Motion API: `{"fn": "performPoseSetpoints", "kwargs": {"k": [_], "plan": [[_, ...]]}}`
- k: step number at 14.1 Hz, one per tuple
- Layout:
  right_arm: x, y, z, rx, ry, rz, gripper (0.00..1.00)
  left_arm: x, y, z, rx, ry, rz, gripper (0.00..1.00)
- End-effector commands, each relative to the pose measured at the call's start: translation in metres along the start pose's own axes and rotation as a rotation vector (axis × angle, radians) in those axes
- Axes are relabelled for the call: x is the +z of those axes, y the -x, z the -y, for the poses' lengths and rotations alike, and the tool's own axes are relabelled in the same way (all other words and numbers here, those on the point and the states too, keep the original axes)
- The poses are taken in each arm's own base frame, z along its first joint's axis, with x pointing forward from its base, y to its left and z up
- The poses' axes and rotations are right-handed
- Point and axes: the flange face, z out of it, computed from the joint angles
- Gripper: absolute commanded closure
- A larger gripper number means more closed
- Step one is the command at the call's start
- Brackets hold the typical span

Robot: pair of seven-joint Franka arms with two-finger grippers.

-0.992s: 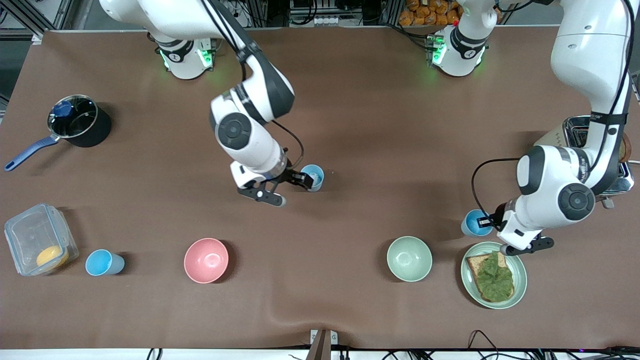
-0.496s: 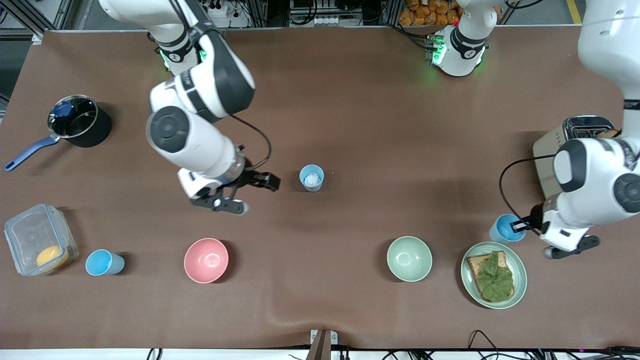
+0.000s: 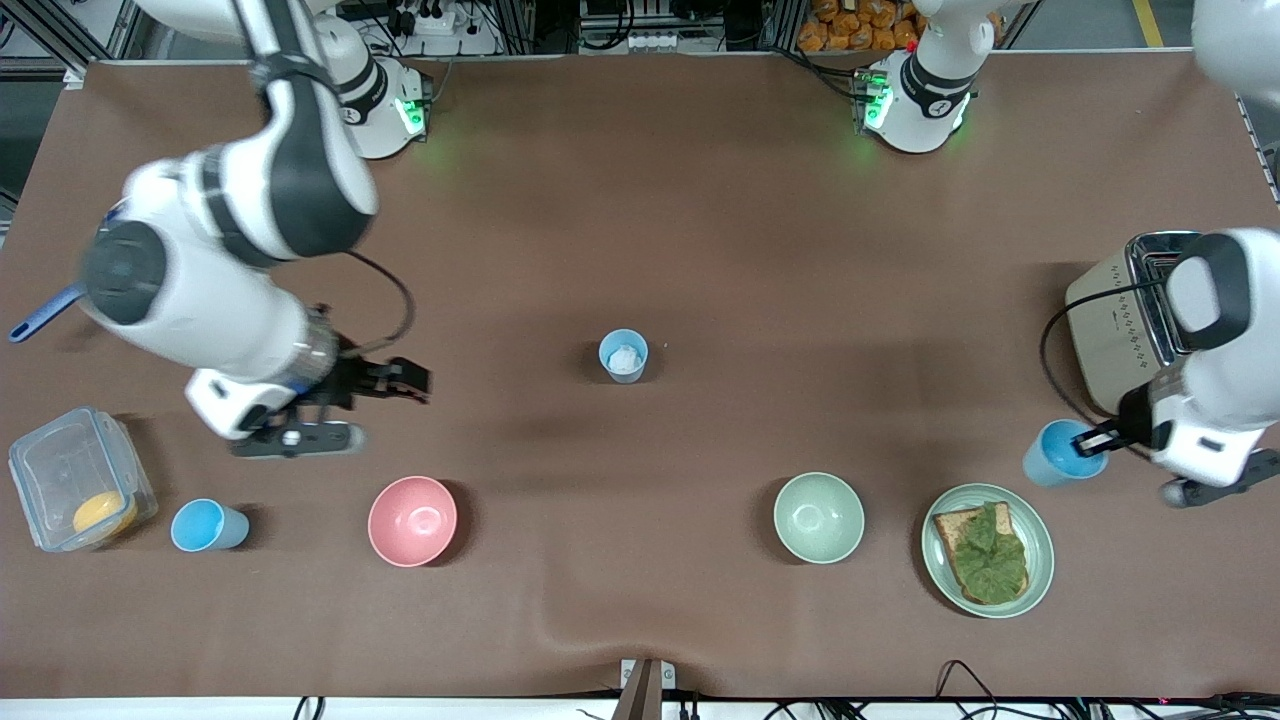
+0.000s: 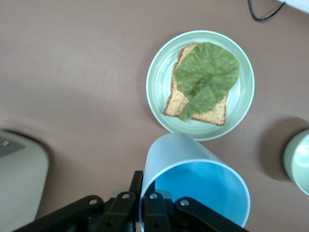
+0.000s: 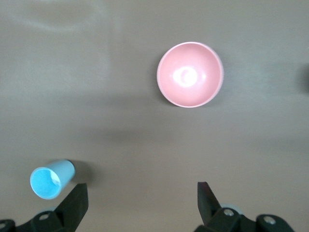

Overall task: Stack blue cups with both arms
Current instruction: 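Withdraw the right gripper while the left gripper lifts its blue cup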

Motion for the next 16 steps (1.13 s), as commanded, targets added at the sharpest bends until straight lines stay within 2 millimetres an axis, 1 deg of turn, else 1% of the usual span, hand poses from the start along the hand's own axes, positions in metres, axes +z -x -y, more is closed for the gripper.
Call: {"fn": "performPoseSetpoints", "kwargs": {"k": [1, 2, 3, 4, 6, 8, 9, 10, 11, 12, 13, 14, 15, 16], "plan": [[-0.036, 0.019, -0.044, -0.048, -0.036, 0.008, 0.0, -0.038, 0.019, -0.001, -0.027, 0.023, 0.032, 1.0], [-0.044, 0.024, -0.057, -0.068, -0.049, 0.008, 0.0, -0.042, 0.024, -0.004, -0.034, 0.016, 0.048, 1.0], [-0.046, 0.03, -0.065, -0.091, -0.05, 0.02, 0.0, -0.043, 0.028, -0.009, -0.047, 0.012, 0.061, 1.0], [-0.05, 0.035, -0.074, -0.11, 0.002, 0.023, 0.0, -0.045, 0.033, -0.021, -0.056, 0.017, 0.067, 1.0], [-0.063, 0.046, -0.08, -0.141, 0.082, 0.02, 0.0, -0.042, 0.038, -0.032, -0.08, 0.018, 0.079, 1.0], [-0.078, 0.071, -0.096, -0.133, 0.079, 0.017, 0.0, -0.042, 0.048, -0.059, -0.091, 0.03, 0.086, 1.0], [-0.08, 0.083, -0.105, -0.121, 0.069, 0.02, 0.0, -0.043, 0.052, -0.072, -0.094, 0.035, 0.087, 1.0], [-0.08, 0.088, -0.119, -0.097, 0.055, 0.015, 0.0, -0.045, 0.057, -0.085, -0.091, 0.043, 0.086, 1.0], [-0.085, 0.09, -0.128, -0.08, 0.052, -0.002, 0.0, -0.041, 0.063, -0.098, -0.088, 0.039, 0.09, 1.0], [-0.096, 0.094, -0.131, -0.075, 0.057, -0.022, 0.0, -0.036, 0.07, -0.112, -0.083, 0.034, 0.098, 1.0], [-0.119, 0.106, -0.144, -0.048, 0.056, -0.065, 0.0, -0.035, 0.078, -0.13, -0.071, 0.035, 0.101, 1.0], [-0.131, 0.115, -0.16, -0.018, 0.054, -0.093, 0.0, -0.028, 0.085, -0.145, -0.068, 0.036, 0.115, 1.0], [-0.136, 0.12, -0.162, -0.023, 0.06, -0.106, 0.0, -0.029, 0.088, -0.157, -0.083, 0.043, 0.114, 1.0], [-0.134, 0.125, -0.158, -0.035, 0.086, -0.098, 0.0, -0.028, 0.096, -0.181, -0.082, 0.051, 0.116, 1.0]]}}
